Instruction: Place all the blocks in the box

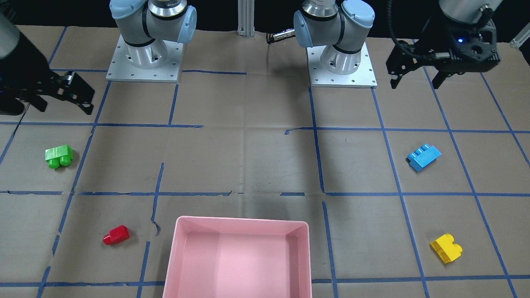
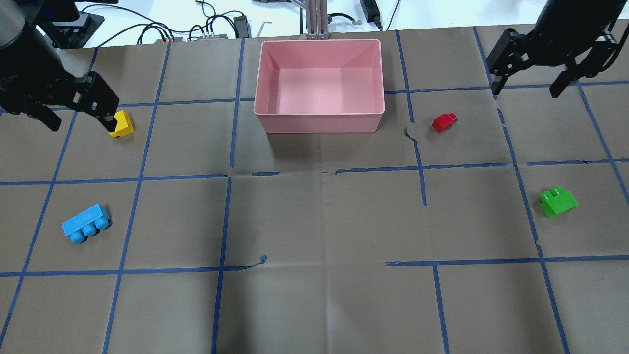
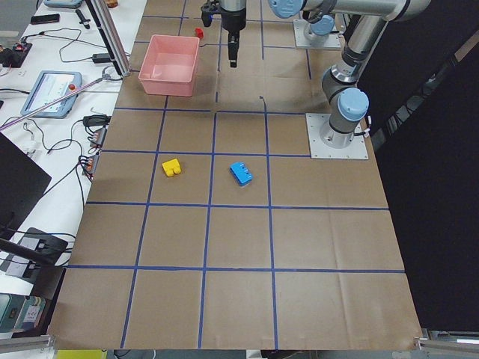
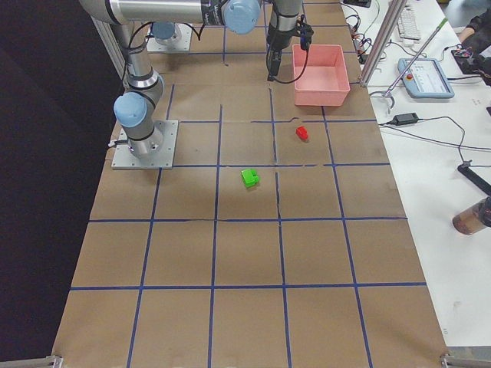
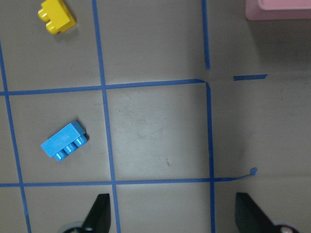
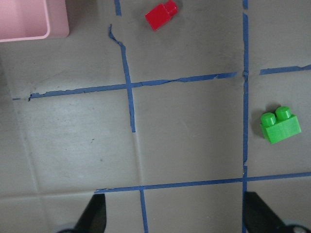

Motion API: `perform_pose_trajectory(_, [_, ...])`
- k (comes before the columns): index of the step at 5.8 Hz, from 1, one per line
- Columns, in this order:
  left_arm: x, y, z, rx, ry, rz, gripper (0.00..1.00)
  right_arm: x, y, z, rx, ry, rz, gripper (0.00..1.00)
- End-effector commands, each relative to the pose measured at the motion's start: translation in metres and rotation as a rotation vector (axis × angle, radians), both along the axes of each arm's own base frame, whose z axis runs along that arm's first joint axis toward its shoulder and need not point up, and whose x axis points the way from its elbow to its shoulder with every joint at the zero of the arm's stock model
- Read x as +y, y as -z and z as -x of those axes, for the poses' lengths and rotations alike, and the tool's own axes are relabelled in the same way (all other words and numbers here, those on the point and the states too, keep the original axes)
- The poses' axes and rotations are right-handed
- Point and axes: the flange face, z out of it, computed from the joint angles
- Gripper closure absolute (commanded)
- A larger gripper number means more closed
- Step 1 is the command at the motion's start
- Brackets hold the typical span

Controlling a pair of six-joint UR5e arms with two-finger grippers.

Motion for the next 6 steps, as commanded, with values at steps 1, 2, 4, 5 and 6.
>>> perform_pose_trajectory(1, [0.025, 0.030, -0.059, -0.008, 0.146, 0.028, 0.04, -0.005, 0.014, 0.078, 0.006, -0.179, -0.020, 0.00])
perform_pose_trajectory(2, [0.030, 0.046, -0.092, 0.008, 0.330, 0.004, 0.01, -0.008, 0.030, 0.122, -0.005, -0.262, -0.048, 0.00])
perform_pose_trajectory(4, [0.035, 0.076, -0.127, 0.053, 0.434, -0.027, 0.02, -0.027, 0.090, 0.185, -0.004, -0.410, -0.009, 0.00])
perform_pose_trajectory(5, [0.013, 0.112, -0.138, 0.086, 0.468, 0.002, 0.04, -0.020, 0.134, 0.186, 0.005, -0.424, 0.006, 0.00])
perform_pose_trajectory(6, [0.002, 0.145, -0.154, 0.127, 0.531, -0.034, 0.04, -0.014, 0.159, 0.184, 0.010, -0.424, 0.012, 0.00])
